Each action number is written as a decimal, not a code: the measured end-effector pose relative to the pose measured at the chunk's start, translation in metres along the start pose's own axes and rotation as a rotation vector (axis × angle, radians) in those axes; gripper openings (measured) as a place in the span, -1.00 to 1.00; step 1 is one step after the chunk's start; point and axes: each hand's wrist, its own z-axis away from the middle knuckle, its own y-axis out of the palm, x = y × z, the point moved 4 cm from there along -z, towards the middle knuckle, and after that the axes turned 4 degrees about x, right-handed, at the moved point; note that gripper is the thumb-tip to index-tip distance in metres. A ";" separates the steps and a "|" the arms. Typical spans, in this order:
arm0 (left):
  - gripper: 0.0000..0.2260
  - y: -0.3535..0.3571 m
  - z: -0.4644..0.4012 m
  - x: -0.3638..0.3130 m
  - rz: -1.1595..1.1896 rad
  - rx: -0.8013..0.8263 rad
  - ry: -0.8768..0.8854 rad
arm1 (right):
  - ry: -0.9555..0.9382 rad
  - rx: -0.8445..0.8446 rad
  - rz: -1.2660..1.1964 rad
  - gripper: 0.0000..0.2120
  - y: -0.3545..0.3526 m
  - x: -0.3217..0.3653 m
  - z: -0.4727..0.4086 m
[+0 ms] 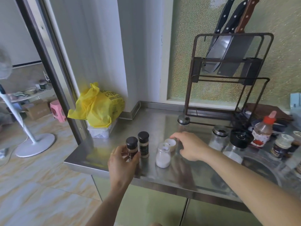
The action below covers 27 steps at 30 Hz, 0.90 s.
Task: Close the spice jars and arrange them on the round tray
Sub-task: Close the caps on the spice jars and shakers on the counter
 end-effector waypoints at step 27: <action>-0.50 0.081 0.044 -0.053 0.005 0.123 0.102 | -0.095 -0.285 -0.691 -0.72 -0.029 0.011 0.007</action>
